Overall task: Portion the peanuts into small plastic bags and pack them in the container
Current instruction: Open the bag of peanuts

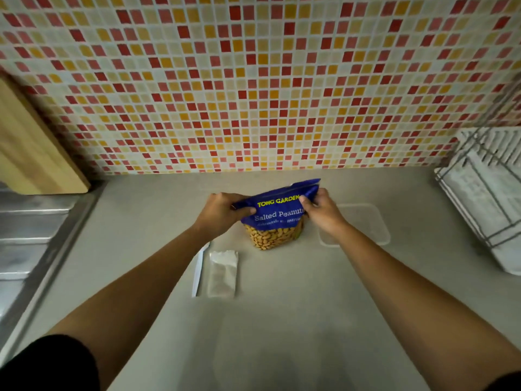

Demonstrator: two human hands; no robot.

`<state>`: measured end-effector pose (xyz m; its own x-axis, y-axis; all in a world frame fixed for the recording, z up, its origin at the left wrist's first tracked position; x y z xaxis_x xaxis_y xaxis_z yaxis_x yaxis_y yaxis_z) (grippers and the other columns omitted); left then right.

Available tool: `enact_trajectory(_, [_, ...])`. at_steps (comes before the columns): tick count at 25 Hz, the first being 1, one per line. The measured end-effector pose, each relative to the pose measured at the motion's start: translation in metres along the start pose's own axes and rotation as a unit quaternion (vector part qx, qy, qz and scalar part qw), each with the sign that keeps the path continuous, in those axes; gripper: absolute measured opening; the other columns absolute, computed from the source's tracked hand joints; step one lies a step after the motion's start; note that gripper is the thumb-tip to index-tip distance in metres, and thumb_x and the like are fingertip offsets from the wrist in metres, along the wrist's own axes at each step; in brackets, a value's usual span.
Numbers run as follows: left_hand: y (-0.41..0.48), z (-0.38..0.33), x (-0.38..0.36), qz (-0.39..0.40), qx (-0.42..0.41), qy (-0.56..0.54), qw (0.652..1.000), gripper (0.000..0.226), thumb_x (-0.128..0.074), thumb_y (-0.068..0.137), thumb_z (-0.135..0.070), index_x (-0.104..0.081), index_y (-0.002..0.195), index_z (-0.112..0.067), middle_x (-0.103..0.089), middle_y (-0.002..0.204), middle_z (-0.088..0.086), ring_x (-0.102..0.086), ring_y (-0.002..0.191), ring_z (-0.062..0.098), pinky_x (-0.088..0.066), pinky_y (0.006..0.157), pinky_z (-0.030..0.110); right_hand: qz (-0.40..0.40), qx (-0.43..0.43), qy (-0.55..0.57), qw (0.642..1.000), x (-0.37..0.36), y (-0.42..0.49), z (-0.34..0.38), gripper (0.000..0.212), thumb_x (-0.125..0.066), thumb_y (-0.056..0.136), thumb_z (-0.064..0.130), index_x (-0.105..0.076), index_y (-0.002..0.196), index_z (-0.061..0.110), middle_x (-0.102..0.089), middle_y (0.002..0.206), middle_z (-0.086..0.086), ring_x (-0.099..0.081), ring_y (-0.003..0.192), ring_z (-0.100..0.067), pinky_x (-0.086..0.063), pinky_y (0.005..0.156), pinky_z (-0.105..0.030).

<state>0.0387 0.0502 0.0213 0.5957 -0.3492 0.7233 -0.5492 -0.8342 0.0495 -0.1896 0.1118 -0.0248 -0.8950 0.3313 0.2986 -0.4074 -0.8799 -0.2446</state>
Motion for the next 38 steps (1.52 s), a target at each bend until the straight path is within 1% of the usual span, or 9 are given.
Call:
enact_trajectory(4, [-0.039, -0.008, 0.002, 0.051, -0.040, 0.069, 0.996, 0.027, -0.065, 0.085, -0.028, -0.069, 0.102, -0.008, -0.073, 0.091, 0.009, -0.059, 0.072, 0.010, -0.043, 0.057, 0.006, 0.050, -0.010, -0.025, 0.998, 0.005, -0.034, -0.002, 0.028, -0.054, 0.092, 0.025, -0.042, 0.116, 0.015, -0.057, 0.119, -0.004, -0.056, 0.107, -0.017, -0.047, 0.081, -0.029])
enact_trajectory(8, [-0.060, -0.020, 0.003, 0.124, -0.056, 0.097, 0.986, 0.033, -0.063, 0.085, -0.032, -0.061, 0.113, -0.014, -0.070, 0.106, 0.001, -0.063, 0.090, 0.008, -0.047, 0.066, 0.009, 0.062, -0.025, -0.001, 0.998, 0.007, -0.055, -0.010, 0.033, -0.055, 0.092, 0.027, -0.041, 0.119, 0.016, -0.057, 0.128, -0.009, -0.058, 0.110, -0.021, -0.051, 0.089, -0.036])
enact_trajectory(12, [-0.059, -0.041, 0.007, 0.128, -0.007, -0.043, 0.991, 0.036, -0.060, 0.088, -0.031, -0.056, 0.121, -0.019, -0.065, 0.109, -0.007, -0.061, 0.097, 0.008, -0.054, 0.069, 0.016, -0.021, 0.023, -0.062, 0.998, 0.008, -0.072, 0.000, 0.051, -0.064, 0.085, 0.029, -0.037, 0.124, 0.011, -0.054, 0.108, -0.002, -0.056, 0.093, -0.016, -0.045, 0.067, -0.019])
enact_trajectory(15, [-0.050, -0.053, 0.005, 0.148, 0.021, -0.092, 0.985, 0.031, -0.056, 0.089, -0.034, -0.063, 0.113, -0.018, -0.068, 0.101, -0.007, -0.063, 0.096, 0.009, -0.056, 0.071, 0.022, -0.082, 0.089, -0.092, 0.988, 0.008, -0.083, 0.008, 0.032, -0.068, 0.082, 0.026, -0.048, 0.102, 0.012, -0.055, 0.084, 0.002, -0.056, 0.074, -0.012, -0.039, 0.055, -0.008])
enact_trajectory(17, [-0.043, -0.055, 0.002, 0.170, 0.068, -0.136, 0.974, 0.029, -0.059, 0.088, -0.031, -0.065, 0.112, -0.016, -0.069, 0.100, -0.006, -0.065, 0.096, 0.012, -0.058, 0.072, 0.026, -0.015, 0.080, -0.067, 0.994, 0.002, -0.089, 0.013, 0.020, -0.064, 0.085, 0.033, -0.058, 0.087, 0.014, -0.061, 0.076, 0.007, -0.060, 0.070, -0.007, -0.044, 0.060, -0.009])
enact_trajectory(19, [-0.039, -0.056, 0.000, 0.197, 0.098, -0.178, 0.959, 0.028, -0.060, 0.088, -0.027, -0.067, 0.111, -0.015, -0.071, 0.103, -0.002, -0.067, 0.095, 0.014, -0.058, 0.074, 0.026, 0.051, 0.037, -0.015, 0.998, -0.004, -0.092, 0.019, 0.025, -0.059, 0.087, 0.041, -0.063, 0.078, 0.018, -0.066, 0.072, 0.007, -0.064, 0.068, -0.007, -0.052, 0.069, -0.022])
enact_trajectory(28, [-0.029, -0.053, -0.006, 0.258, 0.162, -0.298, 0.905, 0.020, -0.058, 0.088, -0.025, -0.070, 0.100, -0.013, -0.074, 0.093, 0.000, -0.069, 0.085, 0.012, -0.057, 0.070, 0.021, 0.152, -0.087, 0.110, 0.978, -0.001, -0.083, 0.032, 0.018, -0.056, 0.091, 0.023, -0.067, 0.080, 0.014, -0.070, 0.068, 0.001, -0.065, 0.061, -0.007, -0.054, 0.057, -0.017])
enact_trajectory(33, [-0.021, -0.060, -0.014, 0.204, 0.169, -0.221, 0.939, 0.016, -0.062, 0.087, -0.022, -0.071, 0.096, -0.012, -0.072, 0.092, 0.004, -0.066, 0.083, 0.014, -0.054, 0.069, 0.025, 0.142, -0.071, 0.077, 0.984, -0.003, -0.087, 0.040, 0.017, -0.052, 0.092, 0.018, -0.062, 0.079, 0.015, -0.065, 0.068, 0.002, -0.060, 0.060, -0.005, -0.049, 0.053, -0.012])
enact_trajectory(38, [-0.021, -0.073, -0.014, 0.125, -0.003, 0.053, 0.991, 0.011, -0.059, 0.087, -0.017, -0.068, 0.093, -0.013, -0.069, 0.086, -0.002, -0.057, 0.068, 0.003, -0.041, 0.058, 0.009, 0.077, -0.023, 0.004, 0.997, -0.008, -0.096, 0.035, 0.025, -0.049, 0.091, 0.016, -0.056, 0.067, 0.016, -0.056, 0.059, 0.004, -0.050, 0.054, -0.006, -0.040, 0.048, -0.013])
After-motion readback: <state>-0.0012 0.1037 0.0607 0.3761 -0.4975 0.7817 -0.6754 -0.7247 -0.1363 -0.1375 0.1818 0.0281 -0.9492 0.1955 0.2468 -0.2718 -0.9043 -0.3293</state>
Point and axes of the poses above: each hand's wrist, its own y-axis towards the middle knuckle, its own x-axis out of the back of the hand, z = x × y, the point moved 1 cm from there along y, towards the middle knuckle
